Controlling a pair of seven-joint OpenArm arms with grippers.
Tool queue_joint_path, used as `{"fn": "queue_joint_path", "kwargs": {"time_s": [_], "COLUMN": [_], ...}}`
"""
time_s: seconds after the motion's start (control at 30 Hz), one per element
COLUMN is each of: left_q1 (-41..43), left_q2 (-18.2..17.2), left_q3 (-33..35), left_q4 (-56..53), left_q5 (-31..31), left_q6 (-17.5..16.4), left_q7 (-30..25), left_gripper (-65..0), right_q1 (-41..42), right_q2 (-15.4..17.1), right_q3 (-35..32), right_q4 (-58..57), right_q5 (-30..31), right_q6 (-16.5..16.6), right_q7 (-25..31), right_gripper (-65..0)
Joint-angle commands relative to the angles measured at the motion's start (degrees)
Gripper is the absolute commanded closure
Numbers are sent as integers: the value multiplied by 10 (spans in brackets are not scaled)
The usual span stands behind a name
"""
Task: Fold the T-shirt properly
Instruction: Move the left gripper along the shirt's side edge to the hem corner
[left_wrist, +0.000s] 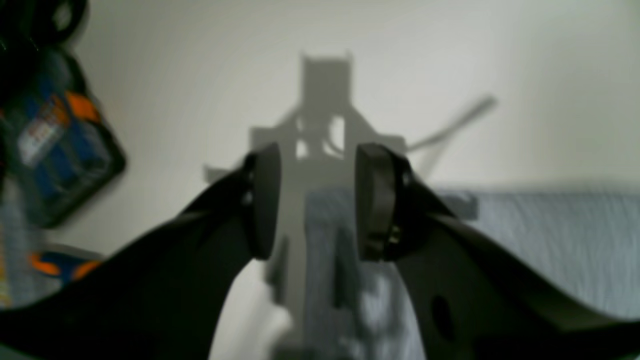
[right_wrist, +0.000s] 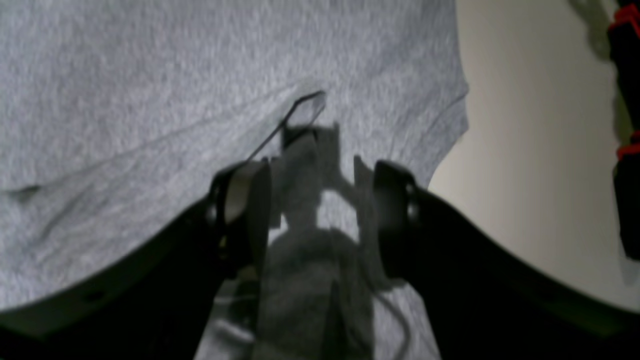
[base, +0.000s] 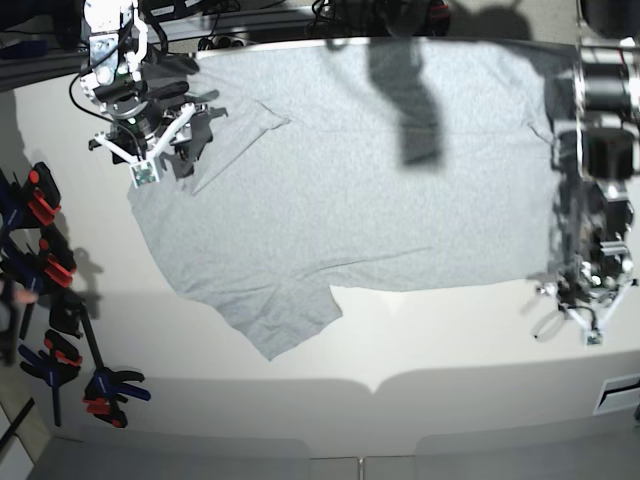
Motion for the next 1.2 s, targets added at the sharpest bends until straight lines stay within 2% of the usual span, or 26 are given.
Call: {"fn": "queue_joint_path", "kwargs": {"time_s": [0.0, 0.07, 0.17, 0.27, 0.33, 0.5, 0.7, 0.87, 0.93, 1.17], "left_q1": [-42, -90, -141, -157, -156, -131, -78, -39, -36, -38], "left_q2": [-10, -17, -32, -49, -57, -66, -54, -52, -52, -53], "left_q3": [-4, -4, -4, -4, -4, -4, -4, -4, -4, -4], "left_q4": [-41, -144, -263, -324, -340, -349, -349, -349, -349, -333], "left_q5": [-24, -76, -122, -151, -152, -152, -153, -222, -231, -232], "left_q6": [2, -26, -105, -193, -227, -238, -246, -313, -331, -337], "left_q7": [-13, -22, -36, -57, -66, -90, -103, -97, -82, -67], "left_gripper": [-231, -231, -231, -230, -230, -230, -230, -230, -230, -230], "right_q1": [3, 3, 3, 3, 3, 2, 3, 3, 3, 3], "right_q2": [7, 7, 7, 7, 7, 7, 7, 7, 7, 7], "right_q3": [5, 5, 5, 5, 5, 5, 5, 5, 5, 5], "right_q4": [11, 11, 11, 11, 11, 11, 11, 11, 11, 11], "right_q5": [2, 2, 2, 2, 2, 2, 2, 2, 2, 2], "right_q6": [-2, -3, -3, -3, -2, -2, -2, -2, -2, -2], "right_q7": [10, 11, 11, 11, 12, 11, 11, 12, 12, 13], "right_gripper": [-312, -312, -312, -312, -312, -312, -312, -312, -312, -312]}}
